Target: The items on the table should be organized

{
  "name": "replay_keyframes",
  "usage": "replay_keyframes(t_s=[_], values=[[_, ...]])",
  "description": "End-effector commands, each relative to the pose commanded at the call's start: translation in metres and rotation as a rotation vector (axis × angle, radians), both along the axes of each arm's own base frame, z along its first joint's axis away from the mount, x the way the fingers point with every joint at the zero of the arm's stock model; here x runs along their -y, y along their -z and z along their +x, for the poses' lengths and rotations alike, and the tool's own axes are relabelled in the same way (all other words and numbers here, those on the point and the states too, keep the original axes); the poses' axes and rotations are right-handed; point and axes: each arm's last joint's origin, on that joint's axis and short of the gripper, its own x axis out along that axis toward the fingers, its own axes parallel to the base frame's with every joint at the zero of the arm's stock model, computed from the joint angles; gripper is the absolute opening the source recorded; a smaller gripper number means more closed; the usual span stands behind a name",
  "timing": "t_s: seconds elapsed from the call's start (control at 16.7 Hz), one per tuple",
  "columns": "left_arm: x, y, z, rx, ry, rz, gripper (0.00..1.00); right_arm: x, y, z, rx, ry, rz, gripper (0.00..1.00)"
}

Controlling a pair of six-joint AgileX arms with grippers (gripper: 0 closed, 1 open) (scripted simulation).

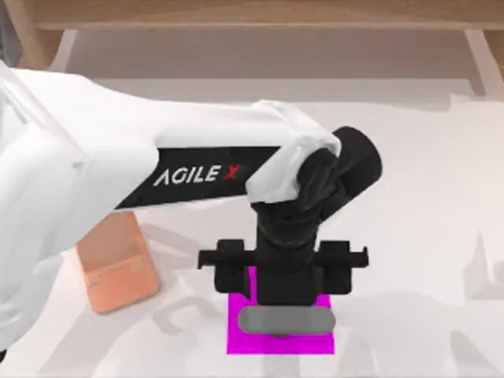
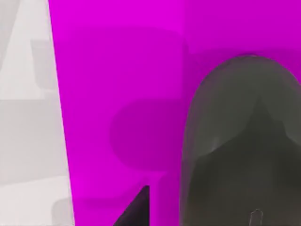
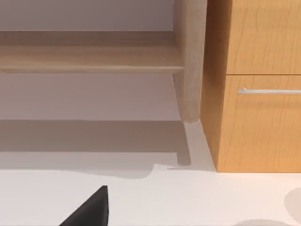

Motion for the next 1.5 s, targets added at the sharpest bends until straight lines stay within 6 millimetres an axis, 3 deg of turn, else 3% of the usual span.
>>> replay_keyframes(t_s=[0.6, 0.78, 0.96, 1.14, 1.5], values=[[0.0, 0.0, 0.0, 0.0, -0.001, -0.001, 1.0, 0.0, 0.0, 0.0, 0.0, 0.0, 0.0, 1.0], [-0.008, -0.015, 0.014, 0.029, -0.097, -0.037, 1.0, 0.0, 0.0, 0.0, 0.0, 0.0, 0.0, 1.0], [-0.028, -0.045, 0.04, 0.083, -0.321, -0.112, 1.0, 0.0, 0.0, 0.0, 0.0, 0.0, 0.0, 1.0], [-0.058, -0.087, 0.068, 0.147, -0.653, -0.228, 1.0, 0.0, 0.0, 0.0, 0.0, 0.0, 0.0, 1.0], [-0.155, -0.149, 0.096, 0.191, -1.47, -0.439, 1.0, 0.0, 0.0, 0.0, 0.0, 0.0, 0.0, 1.0]])
